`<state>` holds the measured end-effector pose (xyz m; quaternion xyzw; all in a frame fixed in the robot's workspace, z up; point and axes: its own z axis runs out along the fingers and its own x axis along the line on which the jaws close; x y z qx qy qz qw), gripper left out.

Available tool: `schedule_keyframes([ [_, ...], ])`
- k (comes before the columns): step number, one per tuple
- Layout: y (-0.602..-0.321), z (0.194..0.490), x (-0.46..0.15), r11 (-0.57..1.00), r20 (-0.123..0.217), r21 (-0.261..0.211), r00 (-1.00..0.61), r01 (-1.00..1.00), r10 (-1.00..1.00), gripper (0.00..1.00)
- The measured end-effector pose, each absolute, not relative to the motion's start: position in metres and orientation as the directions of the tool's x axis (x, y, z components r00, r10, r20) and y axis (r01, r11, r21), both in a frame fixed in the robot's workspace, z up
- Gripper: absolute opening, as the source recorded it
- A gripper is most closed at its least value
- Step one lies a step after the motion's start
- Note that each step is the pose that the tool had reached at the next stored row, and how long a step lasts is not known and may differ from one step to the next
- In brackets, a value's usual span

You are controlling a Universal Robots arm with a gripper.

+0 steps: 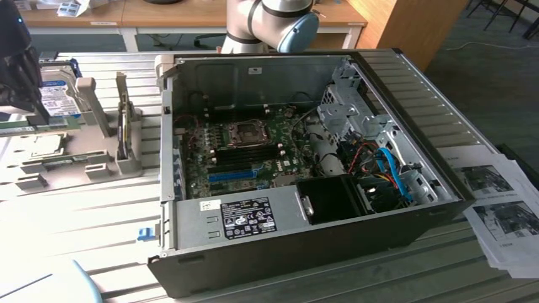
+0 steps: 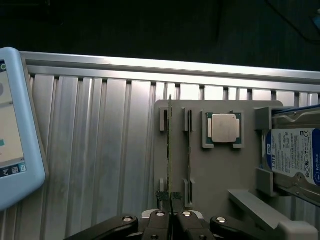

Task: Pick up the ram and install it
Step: 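Pick up the ram and move it above insertion slot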

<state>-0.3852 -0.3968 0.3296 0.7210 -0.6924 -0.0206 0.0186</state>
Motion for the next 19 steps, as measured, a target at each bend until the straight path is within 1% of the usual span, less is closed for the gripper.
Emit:
schedule_keyframes([
  [19, -0.397, 0.356, -0.385, -0.041, -0.003, 0.056, 0.04, -0.998, -0.999, 0.11],
])
